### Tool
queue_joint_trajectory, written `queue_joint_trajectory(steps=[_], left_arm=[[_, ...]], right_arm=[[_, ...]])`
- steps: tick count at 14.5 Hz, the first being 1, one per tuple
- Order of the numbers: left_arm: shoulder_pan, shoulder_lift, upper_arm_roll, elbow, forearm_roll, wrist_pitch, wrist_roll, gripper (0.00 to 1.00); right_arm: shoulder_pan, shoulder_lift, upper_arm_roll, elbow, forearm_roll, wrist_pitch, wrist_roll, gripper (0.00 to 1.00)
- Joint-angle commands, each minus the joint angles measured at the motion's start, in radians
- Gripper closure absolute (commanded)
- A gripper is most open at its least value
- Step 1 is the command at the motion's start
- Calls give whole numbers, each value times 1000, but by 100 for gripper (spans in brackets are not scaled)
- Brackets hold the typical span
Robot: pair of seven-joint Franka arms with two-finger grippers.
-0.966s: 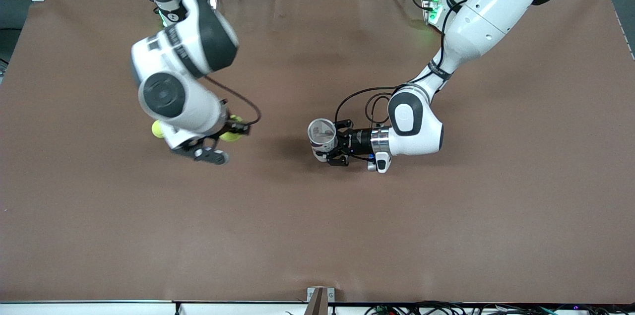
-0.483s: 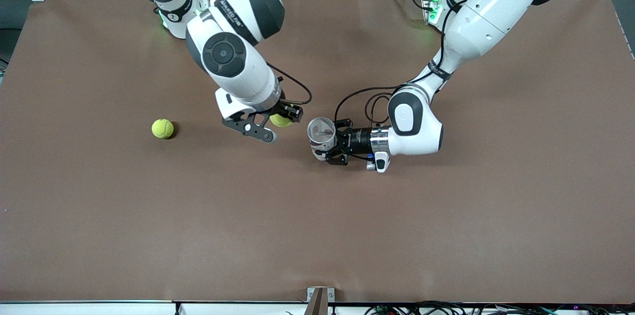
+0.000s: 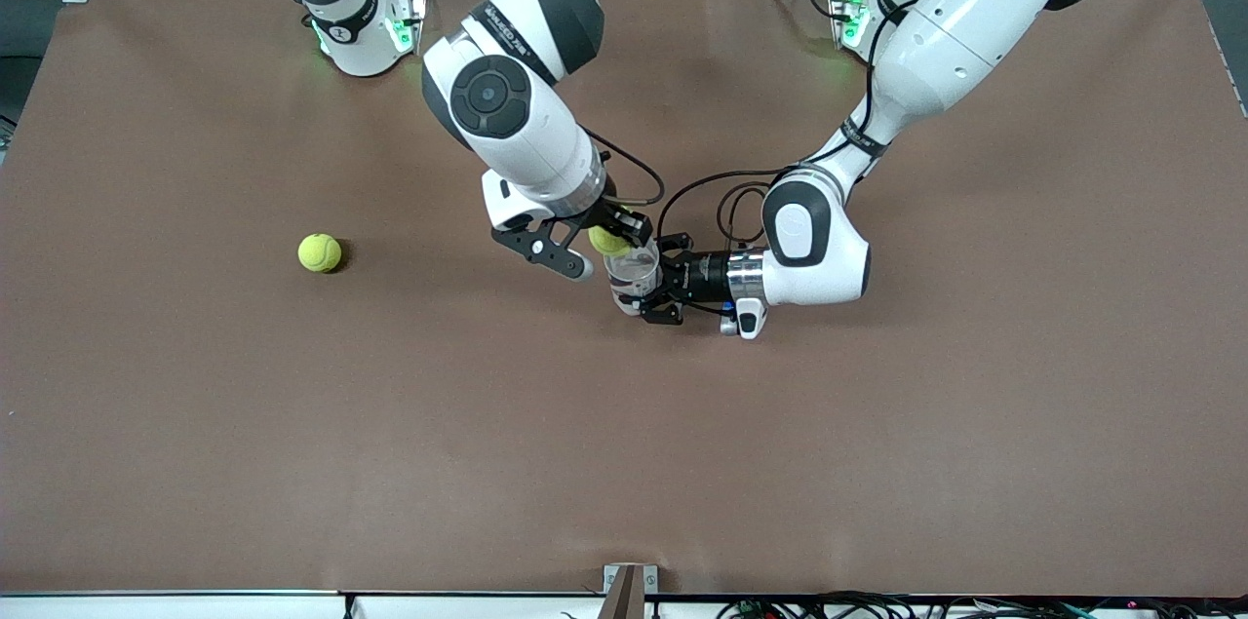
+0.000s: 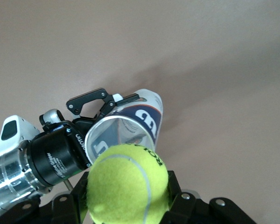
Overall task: Insert tennis ball vertically with right arm
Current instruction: 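Release the tennis ball into the can with the right gripper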
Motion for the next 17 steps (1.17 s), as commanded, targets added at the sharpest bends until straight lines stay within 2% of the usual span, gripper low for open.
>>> queue_joint_trajectory(steps=[1,5,7,8,10,11,15,17], left_arm=[[2,1,-7,3,-28,-9,23,31],[0,1,-7,0,-28,-8,23,31],[0,1,-7,0,-28,-9,23,31],[-1,1,-7,0,-28,-9,23,31],[-4,1,-7,0,-28,-9,24,31],[-6,1,-7,0,-28,-9,24,31],[-7,2,-7,1,-28,-8,24,31],[-7,4,-7,1,-28,-8,24,31]], right_arm=[[21,44,-12,55,20,5,28,52],[21,57,-13,53,20,11,28,52],[21,57,-13,53,20,11,28,47],[21,58,-13,53,18,9,27,34],[21,57,-13,51,17,8,25,18],[21,57,-13,53,14,8,25,0],[16,49,-21,51,6,-5,16,0],[-7,32,-24,50,-38,-33,2,0]])
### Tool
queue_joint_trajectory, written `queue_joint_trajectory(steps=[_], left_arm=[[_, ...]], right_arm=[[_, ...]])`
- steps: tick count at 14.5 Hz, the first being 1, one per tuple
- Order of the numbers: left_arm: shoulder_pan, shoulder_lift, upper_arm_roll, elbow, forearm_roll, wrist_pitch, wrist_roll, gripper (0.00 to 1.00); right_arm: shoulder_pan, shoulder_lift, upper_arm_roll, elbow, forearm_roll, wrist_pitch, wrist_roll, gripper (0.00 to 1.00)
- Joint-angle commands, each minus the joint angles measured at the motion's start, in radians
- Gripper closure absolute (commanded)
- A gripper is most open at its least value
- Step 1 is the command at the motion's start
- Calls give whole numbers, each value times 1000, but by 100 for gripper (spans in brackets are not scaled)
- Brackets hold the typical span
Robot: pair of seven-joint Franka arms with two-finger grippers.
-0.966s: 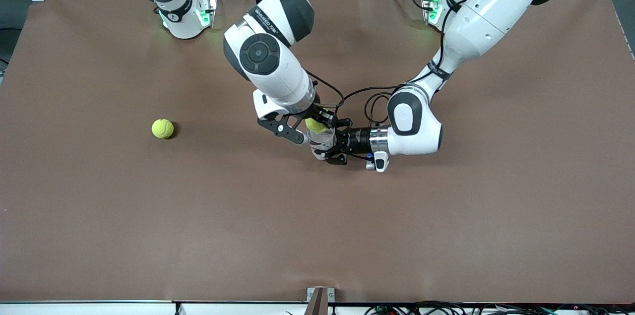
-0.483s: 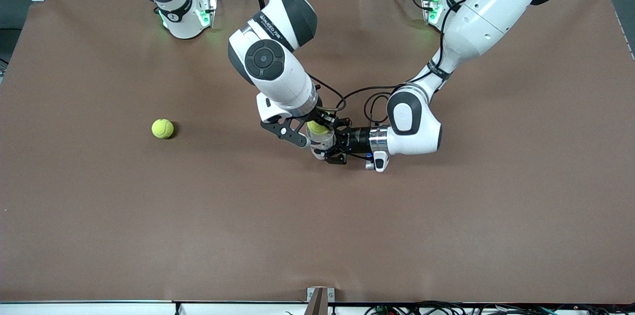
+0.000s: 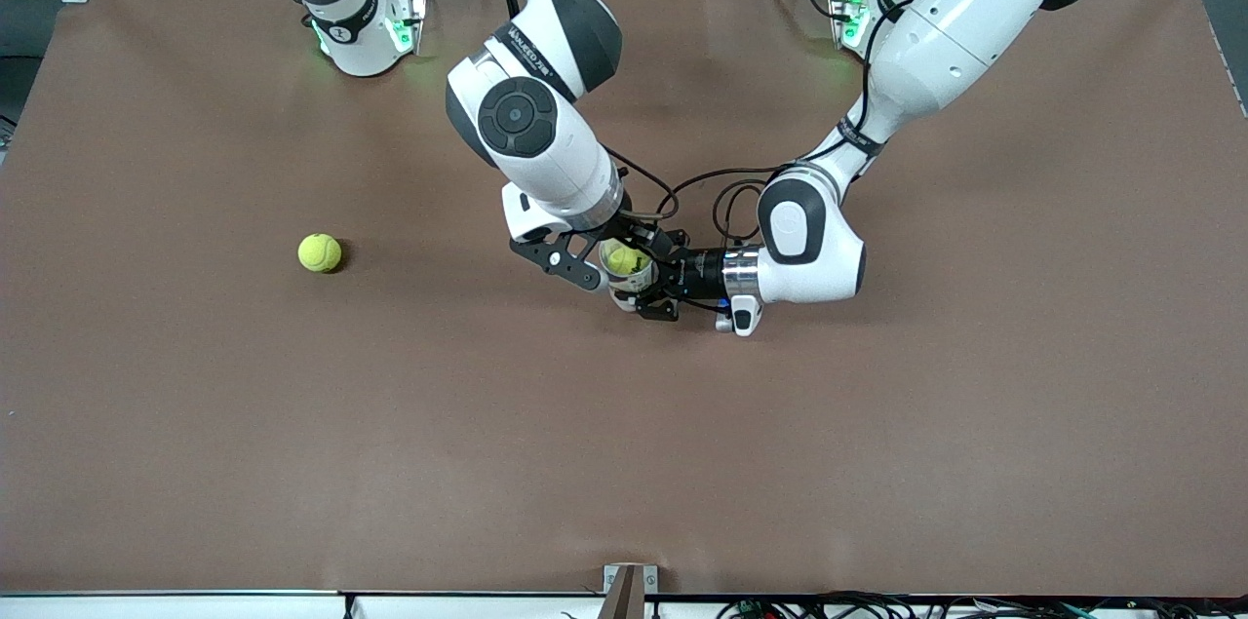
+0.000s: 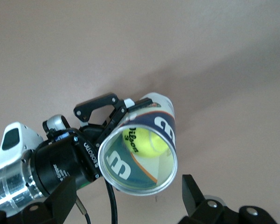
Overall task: Insert tennis ball vertically with right arm
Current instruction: 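Release the tennis ball into the can with the right gripper, then grasp the second tennis ball with the right gripper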
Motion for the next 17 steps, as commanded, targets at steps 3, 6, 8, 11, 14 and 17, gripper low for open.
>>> queue_joint_trajectory(steps=[3,6,8,11,14,17], left_arm=[[0,3,-6,3,-27,-7,23,31],[0,3,-6,2,-27,-7,23,31],[0,3,-6,2,-27,-7,23,30],[-7,5,-6,2,-27,-7,29,28],[-7,3,-6,0,-27,-7,26,27],[-9,5,-6,2,-27,-7,23,27]], right_arm=[[-81,-78,-8,1,-140,-276,-220,0],[-218,-127,-9,-19,-154,-446,-452,0],[-319,-197,-9,-120,-156,-459,-590,0],[-484,-289,-9,-287,-156,-430,-843,0],[-591,-372,-9,-489,-165,-309,-1005,0],[-637,-414,-9,-666,-169,-153,-1071,0]])
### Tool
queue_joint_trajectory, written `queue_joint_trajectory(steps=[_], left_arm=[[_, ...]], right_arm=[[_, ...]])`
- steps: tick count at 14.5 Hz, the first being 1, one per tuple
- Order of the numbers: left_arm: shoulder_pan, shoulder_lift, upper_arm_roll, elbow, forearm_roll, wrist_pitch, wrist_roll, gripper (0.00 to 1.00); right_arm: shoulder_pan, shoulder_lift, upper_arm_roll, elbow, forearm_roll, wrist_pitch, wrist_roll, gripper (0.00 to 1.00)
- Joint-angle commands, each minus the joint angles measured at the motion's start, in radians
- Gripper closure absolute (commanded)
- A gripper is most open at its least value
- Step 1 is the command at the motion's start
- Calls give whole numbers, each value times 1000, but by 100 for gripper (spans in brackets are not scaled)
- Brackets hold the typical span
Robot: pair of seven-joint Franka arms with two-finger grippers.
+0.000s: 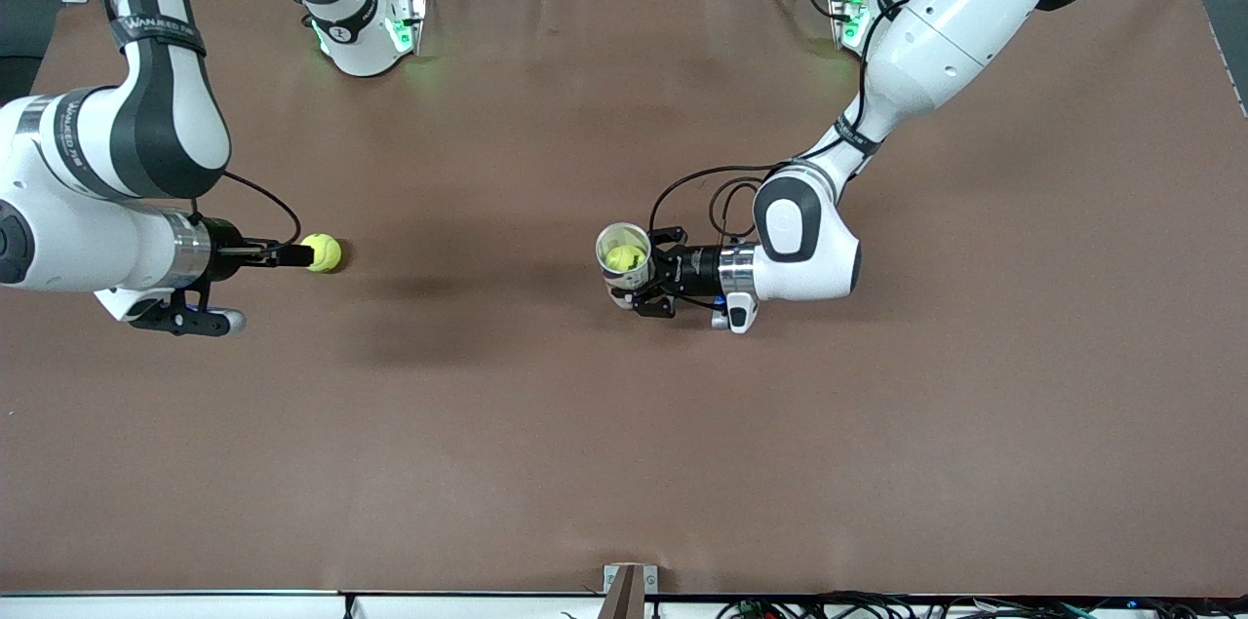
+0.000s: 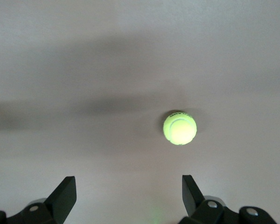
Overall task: Insert tennis ball vertically with right arm
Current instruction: 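Grasp the second tennis ball with the right gripper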
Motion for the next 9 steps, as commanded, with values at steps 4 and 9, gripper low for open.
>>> queue_joint_trajectory(steps=[4,9], left_arm=[[1,2,-5,2,-27,-7,26,25],[1,1,-5,-1,-27,-7,20,25]], right_arm=[[-70,-74,25,-282,-63,273,-118,0],[-90,-70,25,-383,-111,401,-161,0]])
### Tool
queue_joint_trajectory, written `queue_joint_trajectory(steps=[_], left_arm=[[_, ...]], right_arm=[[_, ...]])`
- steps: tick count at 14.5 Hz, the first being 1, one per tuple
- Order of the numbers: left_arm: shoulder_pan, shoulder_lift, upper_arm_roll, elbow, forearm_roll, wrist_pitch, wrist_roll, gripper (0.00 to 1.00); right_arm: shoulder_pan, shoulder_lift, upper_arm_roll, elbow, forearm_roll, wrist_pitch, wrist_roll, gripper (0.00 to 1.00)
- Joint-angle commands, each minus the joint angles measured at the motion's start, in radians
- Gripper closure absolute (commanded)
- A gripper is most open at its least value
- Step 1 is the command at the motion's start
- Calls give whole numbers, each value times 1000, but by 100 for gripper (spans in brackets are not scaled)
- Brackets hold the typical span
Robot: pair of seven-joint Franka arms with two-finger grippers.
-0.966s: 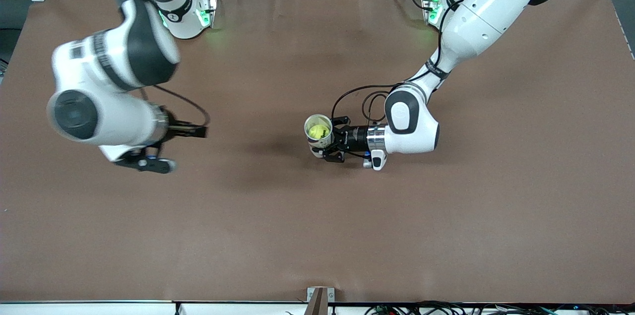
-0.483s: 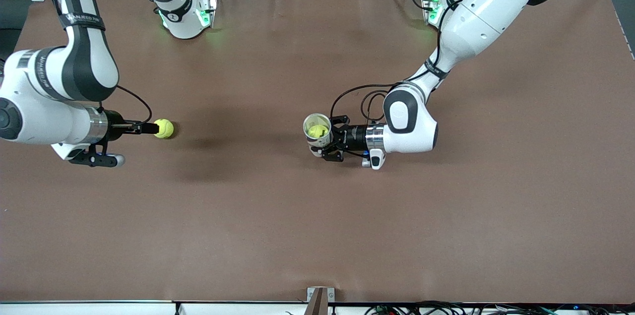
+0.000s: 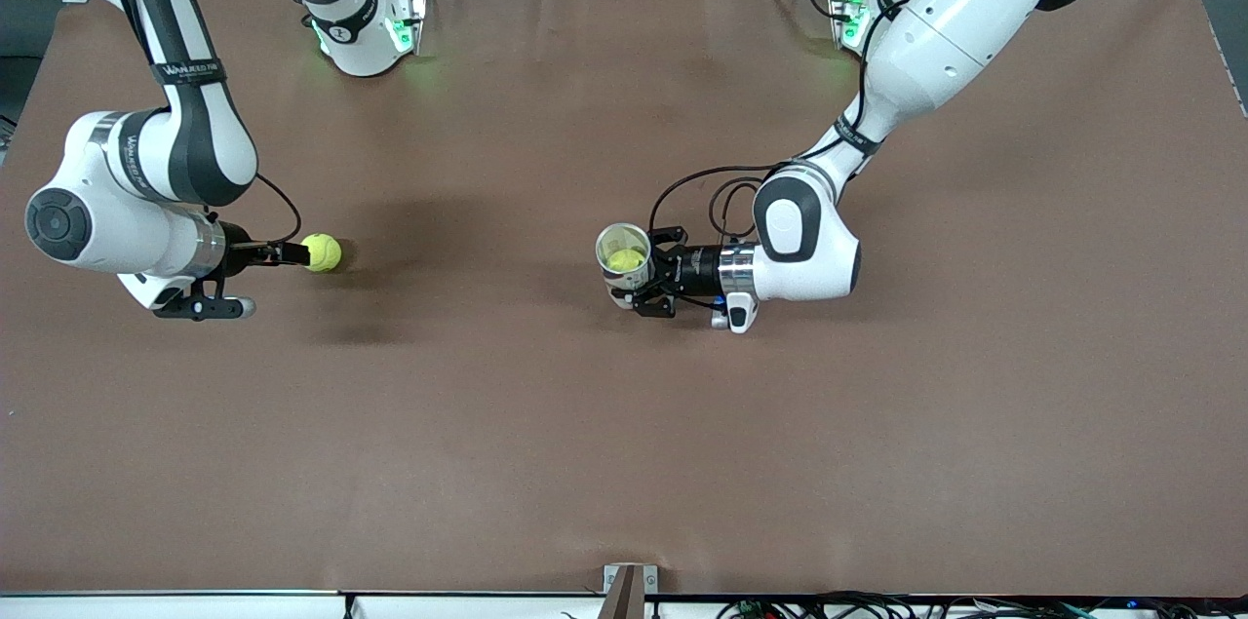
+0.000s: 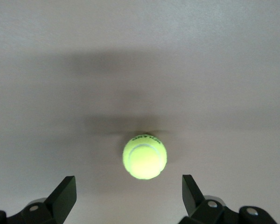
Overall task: Insert tennis ball vertically with right arm
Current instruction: 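Grasp the second tennis ball with the right gripper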
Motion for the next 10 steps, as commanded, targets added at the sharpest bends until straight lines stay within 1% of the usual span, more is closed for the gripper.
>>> queue_joint_trajectory(steps=[1,4,10], left_arm=[[2,1,-5,-2,-27,-7,20,25],[3,-1,-5,-5,-27,-7,18,25],[3,1,-5,-5,-27,-7,14,24]], right_arm=[[-25,-38,22,-104,-37,91,-9,0],[-39,-22,22,-181,-37,208,-9,0],[-38,66,24,-186,-37,275,-9,0]])
